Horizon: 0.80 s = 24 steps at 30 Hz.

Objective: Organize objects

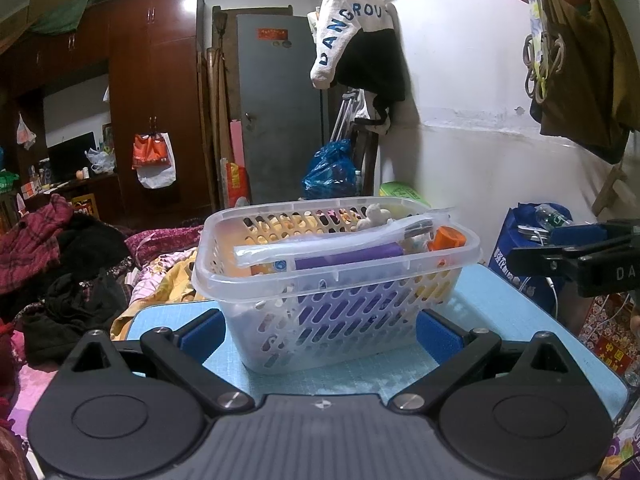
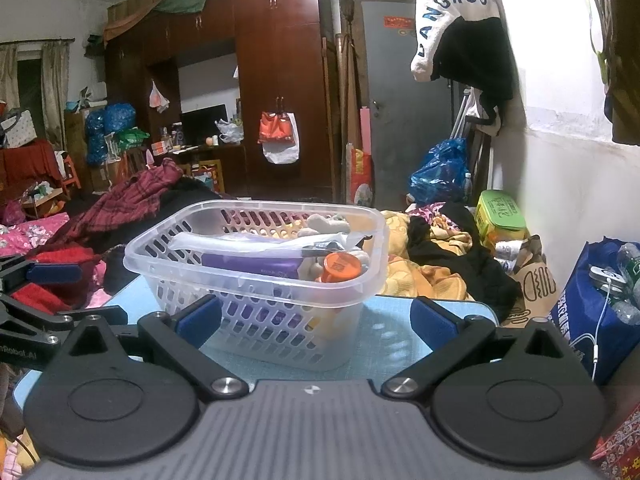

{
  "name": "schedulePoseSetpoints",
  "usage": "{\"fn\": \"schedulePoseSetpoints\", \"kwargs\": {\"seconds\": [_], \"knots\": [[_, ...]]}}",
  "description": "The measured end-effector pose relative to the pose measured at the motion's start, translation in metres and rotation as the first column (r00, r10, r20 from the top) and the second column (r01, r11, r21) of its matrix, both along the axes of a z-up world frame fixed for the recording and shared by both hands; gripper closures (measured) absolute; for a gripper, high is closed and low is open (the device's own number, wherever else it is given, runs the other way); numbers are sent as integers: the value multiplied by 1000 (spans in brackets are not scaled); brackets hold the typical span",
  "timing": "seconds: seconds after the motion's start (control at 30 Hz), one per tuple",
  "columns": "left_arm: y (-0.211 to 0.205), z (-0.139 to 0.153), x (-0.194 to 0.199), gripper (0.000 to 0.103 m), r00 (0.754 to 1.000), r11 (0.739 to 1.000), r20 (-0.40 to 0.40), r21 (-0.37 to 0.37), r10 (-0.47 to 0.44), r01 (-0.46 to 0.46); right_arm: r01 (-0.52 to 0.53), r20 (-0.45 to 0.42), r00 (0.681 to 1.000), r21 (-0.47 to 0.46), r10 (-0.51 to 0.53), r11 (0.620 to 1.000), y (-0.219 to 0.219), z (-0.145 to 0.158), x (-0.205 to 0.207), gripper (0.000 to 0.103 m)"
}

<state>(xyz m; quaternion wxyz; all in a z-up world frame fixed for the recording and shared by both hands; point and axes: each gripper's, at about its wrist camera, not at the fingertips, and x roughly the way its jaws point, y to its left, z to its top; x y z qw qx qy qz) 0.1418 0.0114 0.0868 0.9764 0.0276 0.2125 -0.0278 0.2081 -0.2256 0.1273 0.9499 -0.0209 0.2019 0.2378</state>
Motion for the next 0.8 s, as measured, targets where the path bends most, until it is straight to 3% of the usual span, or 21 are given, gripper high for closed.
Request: {"fn": "schedulePoseSetpoints", "kwargs": {"seconds": [0.8], "knots": [[-8, -2, 2, 1, 1000, 1000, 28, 8, 5, -5, -4, -6, 1000, -5, 4, 1000, 1, -3, 0, 0]]}}
